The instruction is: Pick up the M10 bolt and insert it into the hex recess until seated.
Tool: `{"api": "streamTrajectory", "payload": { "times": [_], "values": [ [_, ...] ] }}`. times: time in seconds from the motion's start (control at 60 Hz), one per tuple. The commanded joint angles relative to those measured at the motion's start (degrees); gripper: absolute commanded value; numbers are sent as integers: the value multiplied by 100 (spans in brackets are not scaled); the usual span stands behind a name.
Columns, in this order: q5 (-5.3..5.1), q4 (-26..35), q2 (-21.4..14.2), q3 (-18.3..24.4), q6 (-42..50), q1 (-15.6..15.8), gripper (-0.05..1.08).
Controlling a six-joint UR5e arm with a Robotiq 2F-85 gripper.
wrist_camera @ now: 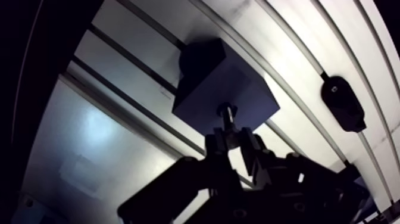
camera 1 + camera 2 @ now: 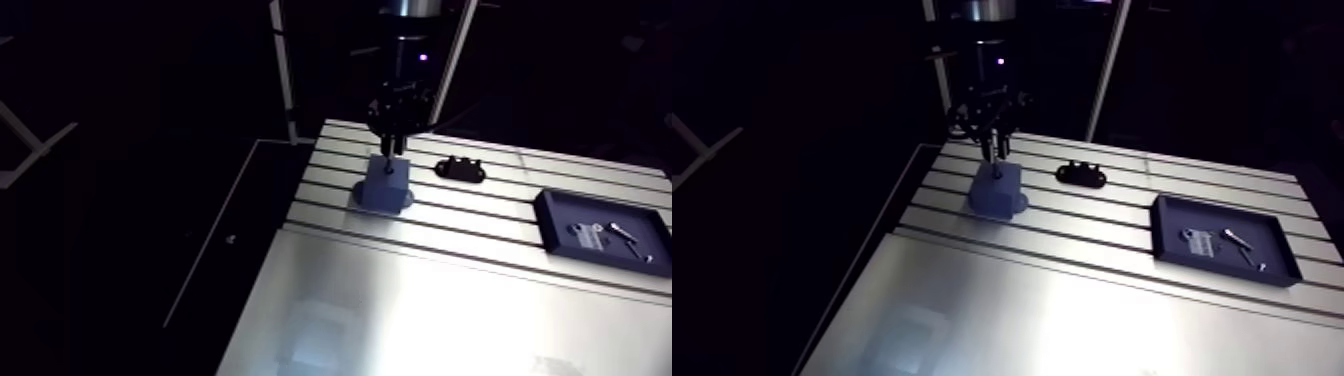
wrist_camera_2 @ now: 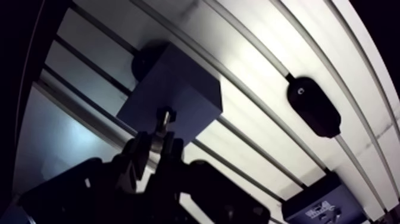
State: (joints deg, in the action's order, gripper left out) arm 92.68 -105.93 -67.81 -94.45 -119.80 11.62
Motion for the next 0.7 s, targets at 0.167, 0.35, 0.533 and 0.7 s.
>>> {"api": "streamTrajectory", "payload": {
  "times": [0.167, 0.35, 0.533, 0.7],
  "values": [
    [0, 6, 1, -16, -13, -20, 76],
    [0, 6, 1, -34, -13, -28, 76],
    [0, -1, 1, -34, -22, -28, 76],
    [0, -2, 1, -34, -13, -28, 76]
  ]
}}
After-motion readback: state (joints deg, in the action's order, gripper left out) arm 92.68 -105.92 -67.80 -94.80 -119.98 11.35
